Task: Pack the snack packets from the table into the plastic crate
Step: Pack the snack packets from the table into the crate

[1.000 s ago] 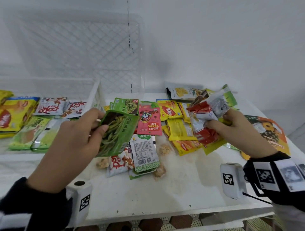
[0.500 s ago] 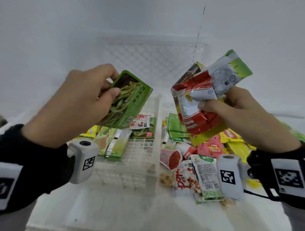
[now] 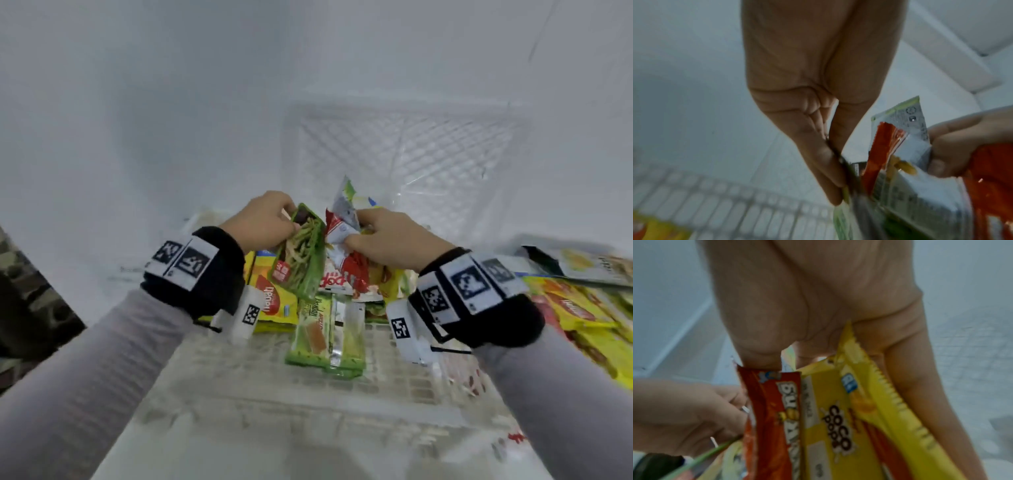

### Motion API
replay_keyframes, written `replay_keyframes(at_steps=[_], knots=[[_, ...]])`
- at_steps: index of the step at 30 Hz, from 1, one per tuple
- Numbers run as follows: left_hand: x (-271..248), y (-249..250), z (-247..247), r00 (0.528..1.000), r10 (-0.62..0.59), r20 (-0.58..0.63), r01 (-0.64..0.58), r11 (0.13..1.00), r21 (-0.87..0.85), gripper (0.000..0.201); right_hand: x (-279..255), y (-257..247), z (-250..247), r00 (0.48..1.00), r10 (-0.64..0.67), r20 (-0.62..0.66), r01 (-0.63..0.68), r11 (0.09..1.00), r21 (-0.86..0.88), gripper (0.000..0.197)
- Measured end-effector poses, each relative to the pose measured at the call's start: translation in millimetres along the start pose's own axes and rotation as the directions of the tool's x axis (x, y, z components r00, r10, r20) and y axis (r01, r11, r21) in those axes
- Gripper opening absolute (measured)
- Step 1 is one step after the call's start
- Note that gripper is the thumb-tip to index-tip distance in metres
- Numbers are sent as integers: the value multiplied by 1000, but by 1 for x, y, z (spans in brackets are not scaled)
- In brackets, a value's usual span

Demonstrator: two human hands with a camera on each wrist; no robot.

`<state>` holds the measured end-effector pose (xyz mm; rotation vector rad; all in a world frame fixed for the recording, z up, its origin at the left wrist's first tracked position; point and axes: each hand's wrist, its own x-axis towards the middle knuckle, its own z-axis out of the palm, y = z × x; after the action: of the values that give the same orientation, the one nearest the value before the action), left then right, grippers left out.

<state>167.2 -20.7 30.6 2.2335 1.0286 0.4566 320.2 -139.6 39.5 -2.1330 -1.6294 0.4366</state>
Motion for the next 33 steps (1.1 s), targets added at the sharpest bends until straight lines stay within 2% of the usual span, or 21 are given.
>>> replay_keyframes(at_steps=[2, 4, 6, 7, 9, 10, 11, 13, 16, 19, 21, 23, 25, 27, 30, 33], knots=[[12, -10, 9, 996, -62, 56, 73, 976, -204, 12, 13, 1, 14, 995, 82, -50, -86, 992, -93, 16], [19, -17, 21, 984, -84, 157, 135, 926, -352, 24, 21, 5, 27, 984, 141, -106, -155, 978, -143, 9], [21, -25, 34, 978, -63, 200, 121, 948, -294, 39, 23, 8, 39, 978, 176, -113, -194, 966, -172, 9], [21, -29, 39, 979, -51, 199, 99, 966, -237, 43, 23, 10, 45, 979, 190, -78, -200, 967, -156, 14], [22, -36, 45, 985, -39, 166, 68, 983, -173, 48, 20, 14, 51, 979, 202, -30, -203, 979, -8, 54], [23, -39, 46, 993, -29, 119, 46, 989, -140, 51, 19, 15, 52, 980, 186, -66, -178, 977, 116, 62], [24, -40, 45, 999, -6, 53, 12, 994, -109, 52, 19, 18, 54, 976, 170, -137, -136, 964, 229, 60], [25, -40, 42, 996, 59, -67, -67, 990, -128, 46, 20, 24, 57, 932, 217, -292, -89, 914, 395, 46], [27, -36, 44, 990, 90, -105, -113, 965, -238, 26, 23, 38, 61, 867, 340, -364, -129, 859, 495, 35], [25, -32, 60, 991, 124, -57, -133, 964, -231, 22, 25, 51, 63, 871, 391, -298, -227, 857, 462, 37], [21, -30, 69, 975, 182, -123, -199, 971, -134, 23, 25, 56, 63, 879, 418, -228, -297, 856, 424, 45], [17, -29, 75, 936, 296, -192, -312, 949, -56, 24, 25, 59, 64, 887, 429, -171, -349, 865, 361, 53], [13, -29, 81, 890, 430, -151, -433, 901, 14, 25, 25, 62, 65, 886, 449, -119, -400, 868, 295, 55], [10, -31, 89, 857, 510, -73, -497, 856, 140, 28, 24, 64, 65, 881, 473, -13, -459, 860, 223, 62], [10, -33, 95, 865, 500, -47, -481, 852, 206, 40, 23, 64, 65, 859, 494, 130, -509, 853, 119, 76], [9, -34, 96, 883, 466, -46, -448, 869, 208, 51, 25, 67, 63, 857, 500, 126, -515, 844, 150, 82]])
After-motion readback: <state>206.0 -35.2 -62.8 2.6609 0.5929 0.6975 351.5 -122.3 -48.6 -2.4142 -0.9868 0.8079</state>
